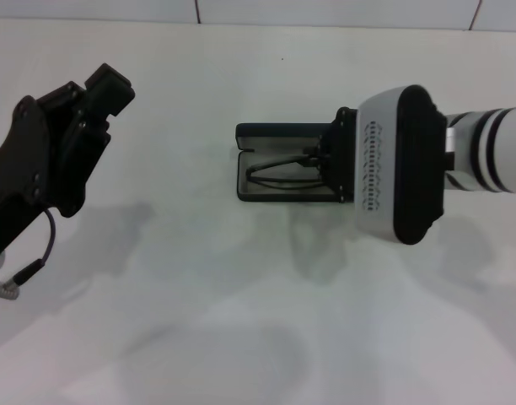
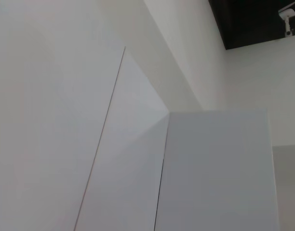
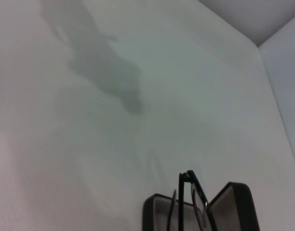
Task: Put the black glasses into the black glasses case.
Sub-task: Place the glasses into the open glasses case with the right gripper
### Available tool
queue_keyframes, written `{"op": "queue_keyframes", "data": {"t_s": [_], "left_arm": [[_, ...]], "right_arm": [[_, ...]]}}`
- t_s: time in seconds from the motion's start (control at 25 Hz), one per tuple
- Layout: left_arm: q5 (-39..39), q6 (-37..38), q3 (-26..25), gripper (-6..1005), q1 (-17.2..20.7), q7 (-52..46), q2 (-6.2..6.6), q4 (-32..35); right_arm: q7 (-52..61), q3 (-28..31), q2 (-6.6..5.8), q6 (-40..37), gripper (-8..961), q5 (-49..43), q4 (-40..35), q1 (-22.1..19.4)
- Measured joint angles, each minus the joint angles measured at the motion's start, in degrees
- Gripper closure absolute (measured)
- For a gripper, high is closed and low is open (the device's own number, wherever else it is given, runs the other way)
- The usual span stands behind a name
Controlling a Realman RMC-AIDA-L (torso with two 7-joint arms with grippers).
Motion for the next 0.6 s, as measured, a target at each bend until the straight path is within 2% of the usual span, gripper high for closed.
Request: {"op": "queue_keyframes", "data": {"t_s": [0.24,0.6], "left_arm": [[-0.07,-0.07,0.0,933,-0.06,0.02,-0.28,-0.05],[-0.07,-0.26,0.0,935,-0.74,0.11,-0.48,-0.06]], "right_arm": [[0.13,-3.71,0.01,6.86,862,-0.71,4.99,1.19],[1.23,-5.49,0.0,10.84,858,-0.79,8.43,2.12]]}}
